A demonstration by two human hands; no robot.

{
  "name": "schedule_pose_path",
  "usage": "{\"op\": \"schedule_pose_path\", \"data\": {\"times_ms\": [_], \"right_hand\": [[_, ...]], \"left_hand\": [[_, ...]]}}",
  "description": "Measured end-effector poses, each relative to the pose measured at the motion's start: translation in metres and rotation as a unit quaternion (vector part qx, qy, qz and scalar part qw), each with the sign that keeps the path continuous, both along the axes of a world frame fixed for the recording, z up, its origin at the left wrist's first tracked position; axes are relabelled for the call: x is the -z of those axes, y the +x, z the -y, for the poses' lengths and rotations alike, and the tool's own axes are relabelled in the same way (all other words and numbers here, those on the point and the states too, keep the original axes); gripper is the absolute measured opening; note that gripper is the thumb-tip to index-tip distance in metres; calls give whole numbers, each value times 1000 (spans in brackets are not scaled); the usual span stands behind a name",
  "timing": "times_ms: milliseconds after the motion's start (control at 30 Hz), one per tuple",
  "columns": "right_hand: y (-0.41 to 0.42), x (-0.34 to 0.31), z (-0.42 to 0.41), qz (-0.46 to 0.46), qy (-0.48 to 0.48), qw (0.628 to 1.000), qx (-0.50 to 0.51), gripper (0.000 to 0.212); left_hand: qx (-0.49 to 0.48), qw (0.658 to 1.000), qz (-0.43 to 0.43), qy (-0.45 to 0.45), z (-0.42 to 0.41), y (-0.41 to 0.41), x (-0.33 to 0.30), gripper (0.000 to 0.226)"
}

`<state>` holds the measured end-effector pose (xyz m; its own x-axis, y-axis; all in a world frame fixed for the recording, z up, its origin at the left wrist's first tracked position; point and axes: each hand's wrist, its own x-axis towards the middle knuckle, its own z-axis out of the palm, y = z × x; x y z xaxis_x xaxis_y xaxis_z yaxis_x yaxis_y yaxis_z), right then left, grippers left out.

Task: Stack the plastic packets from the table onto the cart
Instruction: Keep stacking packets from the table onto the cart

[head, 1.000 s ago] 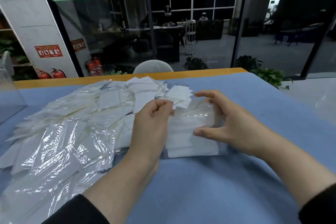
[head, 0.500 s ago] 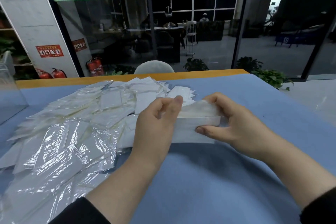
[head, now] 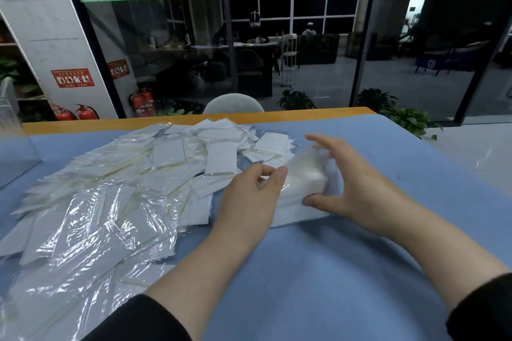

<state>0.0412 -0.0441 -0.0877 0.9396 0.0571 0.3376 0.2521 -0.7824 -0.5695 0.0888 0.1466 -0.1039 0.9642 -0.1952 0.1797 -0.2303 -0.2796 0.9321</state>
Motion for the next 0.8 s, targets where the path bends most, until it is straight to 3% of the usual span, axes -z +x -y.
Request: {"op": "schedule_pose_path", "data": {"times_ms": [100, 200, 333, 500, 600, 667, 800], "right_hand": [[1, 0, -4, -8, -75, 997, -12, 80], [-1, 2, -1, -21, -48, 998, 18, 68], [-2, 3, 5, -26, -38, 998, 40, 59], [-4, -1, 3, -13, -32, 999, 20, 91], [0, 2, 5, -25, -78, 997, 19, 65], [2, 6, 7, -20, -46, 998, 25, 47], [2, 10, 2, 11, 9, 1000, 18, 41]], "left_hand": [[-5, 999, 32, -3, 1, 1, 2, 21], [-10, 999, 45, -28, 0, 1, 0, 19], [2, 1000, 21, 0, 0, -2, -5, 47], [20, 998, 53, 9, 1, -5, -7, 51], [0, 999, 39, -16, 2, -3, -2, 41], [-11, 998, 11, -53, 2, -3, 0, 27], [-44, 993, 15, -109, 2, -3, -2, 38]]}}
